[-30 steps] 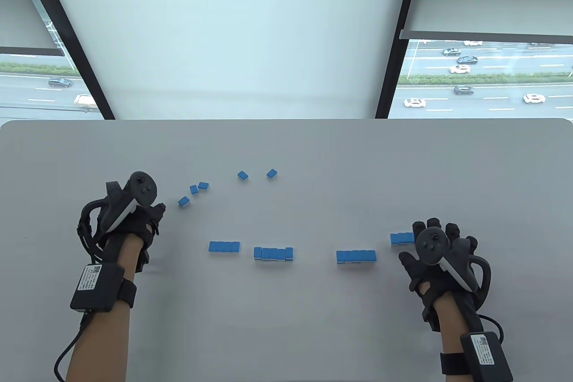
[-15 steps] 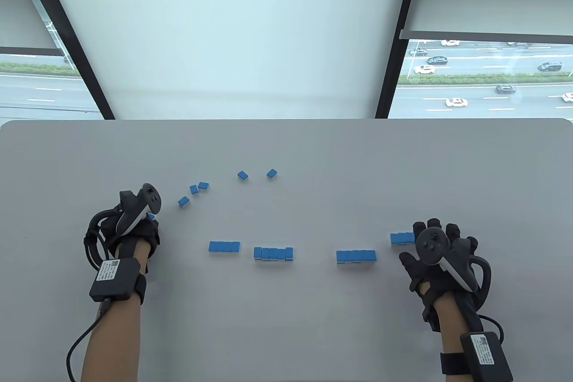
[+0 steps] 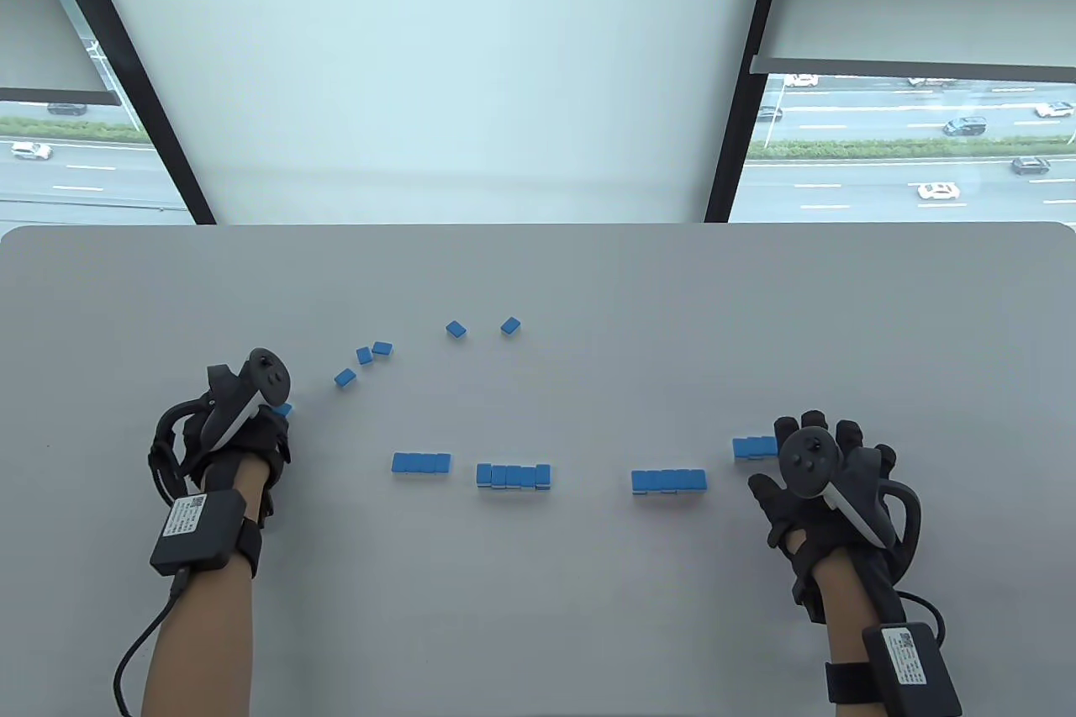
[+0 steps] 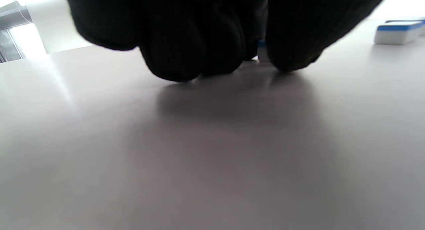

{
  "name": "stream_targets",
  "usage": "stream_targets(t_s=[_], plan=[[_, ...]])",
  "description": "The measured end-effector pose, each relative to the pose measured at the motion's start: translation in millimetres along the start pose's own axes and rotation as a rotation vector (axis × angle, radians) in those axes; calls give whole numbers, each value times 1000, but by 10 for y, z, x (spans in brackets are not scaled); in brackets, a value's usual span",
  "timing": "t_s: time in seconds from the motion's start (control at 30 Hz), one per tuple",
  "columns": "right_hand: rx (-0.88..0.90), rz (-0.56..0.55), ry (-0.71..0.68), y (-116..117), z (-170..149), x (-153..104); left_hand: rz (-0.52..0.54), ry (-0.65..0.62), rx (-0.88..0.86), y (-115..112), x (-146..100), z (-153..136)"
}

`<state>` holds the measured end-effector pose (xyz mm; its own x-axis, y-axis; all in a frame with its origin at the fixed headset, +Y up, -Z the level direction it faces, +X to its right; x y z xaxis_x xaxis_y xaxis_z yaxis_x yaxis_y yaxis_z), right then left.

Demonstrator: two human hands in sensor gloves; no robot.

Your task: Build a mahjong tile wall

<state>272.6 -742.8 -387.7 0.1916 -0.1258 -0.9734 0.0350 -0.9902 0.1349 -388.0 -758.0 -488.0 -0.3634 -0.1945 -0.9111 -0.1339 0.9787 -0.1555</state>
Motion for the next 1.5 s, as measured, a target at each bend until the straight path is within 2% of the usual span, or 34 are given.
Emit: stream_targets(t_s=[0.23, 0.4, 0.6, 0.77, 1.03, 1.17, 1.27, 1.5], plan=[[0, 2, 3, 3, -3, -5, -52, 21, -32, -17, 45, 42], [2, 2, 5, 2, -9, -4, 23, 19, 16, 14, 54, 96], [7, 3, 4, 0, -10, -3, 28, -17, -12, 27, -30, 130], [9, 5, -4, 3, 1, 3, 51, -98, -96, 144, -246, 247], [15, -4, -17, -9, 28, 2, 71, -299, -185, 286, -723, 538], [18, -6, -19, -10, 32, 6, 97, -394, -159, 216, -984, 696], [17, -4, -18, -6, 33, 5, 114, -436, -116, 115, -1078, 781], [-2, -11, -8, -16, 32, -4, 32, -453, -86, -221, -1000, 874]])
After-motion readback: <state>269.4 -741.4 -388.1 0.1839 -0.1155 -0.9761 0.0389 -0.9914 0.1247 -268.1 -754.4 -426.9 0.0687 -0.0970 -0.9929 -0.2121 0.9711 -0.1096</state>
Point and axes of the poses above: the tracker on the back of each hand, its own z axis roughly to the thumb side, its own x axis roughly from the wrist to the fingertips, y = z × x, the point moved 5 cm from there along x, roughly from the wrist to the fingertips, and after that the axes turned 11 degrees about -x, right-handed, at the moved point
